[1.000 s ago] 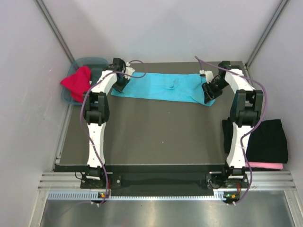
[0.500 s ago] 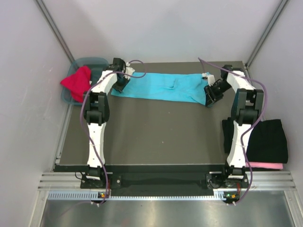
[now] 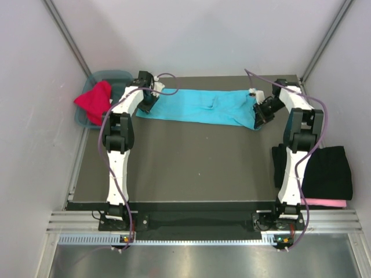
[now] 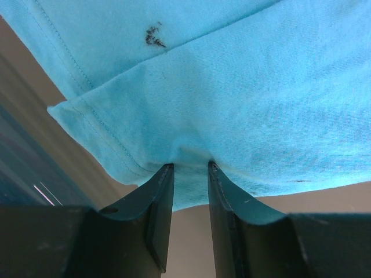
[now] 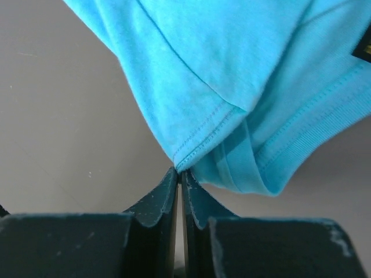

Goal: Fold and stack the t-shirts
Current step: Fold the tshirt

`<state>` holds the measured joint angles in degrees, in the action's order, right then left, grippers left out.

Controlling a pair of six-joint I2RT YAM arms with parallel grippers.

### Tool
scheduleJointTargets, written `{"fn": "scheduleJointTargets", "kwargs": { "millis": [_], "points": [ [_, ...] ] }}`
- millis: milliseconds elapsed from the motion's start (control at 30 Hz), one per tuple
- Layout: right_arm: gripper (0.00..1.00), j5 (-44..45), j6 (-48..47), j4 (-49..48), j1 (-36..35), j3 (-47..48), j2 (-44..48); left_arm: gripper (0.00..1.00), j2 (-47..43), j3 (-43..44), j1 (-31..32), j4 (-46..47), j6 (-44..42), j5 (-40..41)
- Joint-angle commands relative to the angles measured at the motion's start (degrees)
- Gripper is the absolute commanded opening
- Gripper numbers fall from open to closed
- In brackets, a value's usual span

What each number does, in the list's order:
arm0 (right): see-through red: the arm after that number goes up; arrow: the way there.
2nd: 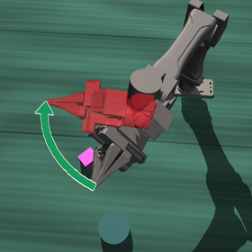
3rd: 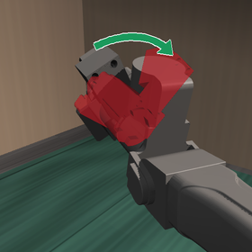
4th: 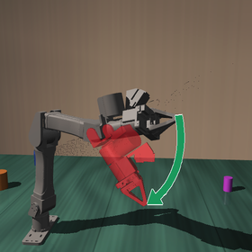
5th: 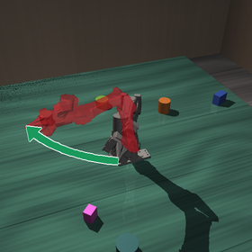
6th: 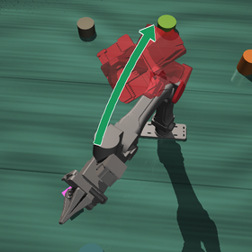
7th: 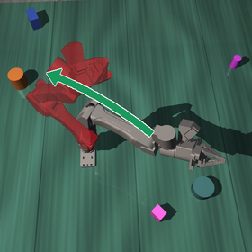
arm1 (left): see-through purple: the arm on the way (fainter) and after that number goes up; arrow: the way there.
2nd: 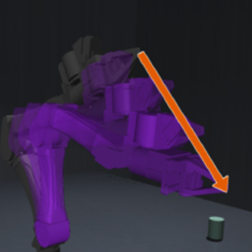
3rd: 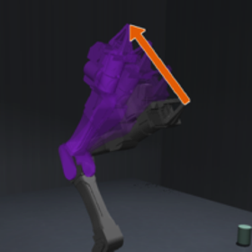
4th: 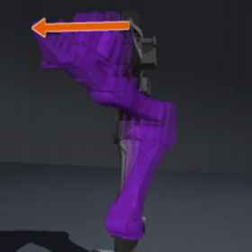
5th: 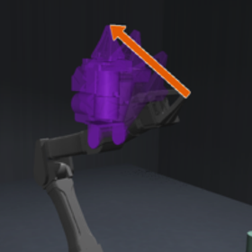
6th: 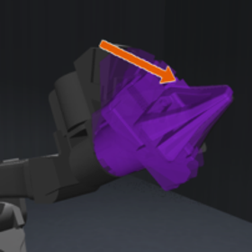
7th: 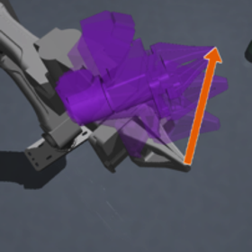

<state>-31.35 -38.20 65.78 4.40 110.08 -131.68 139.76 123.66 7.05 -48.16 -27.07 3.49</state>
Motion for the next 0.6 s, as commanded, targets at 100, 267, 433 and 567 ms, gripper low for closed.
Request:
{"fn": "scheduleJointTargets", "kwargs": {
  "millis": [100,267,433,567],
  "points": [
    [0.02,1.47,-2.85,3.48,3.15,6.02,-1.04,0.35,1.3,0.09,-0.81,0.44,0.18,1.17],
    [0.03,2.0,-2.41,3.83,4.03,8.83,-2.26,0.35,1.48,0.09,-0.9,0.7,0.26,1.08],
    [0.18,2.0,-1.97,4.1,4.03,9.36,-2.44,0.34,0.78,-0.08,-0.98,0.61,-0.96,-1.11],
    [0.25,2.52,-2.94,4.97,4.3,10.5,0.62,0.36,-4.31,-0.26,-0.98,1.31,-3.51,-3.22]
  ]
}}
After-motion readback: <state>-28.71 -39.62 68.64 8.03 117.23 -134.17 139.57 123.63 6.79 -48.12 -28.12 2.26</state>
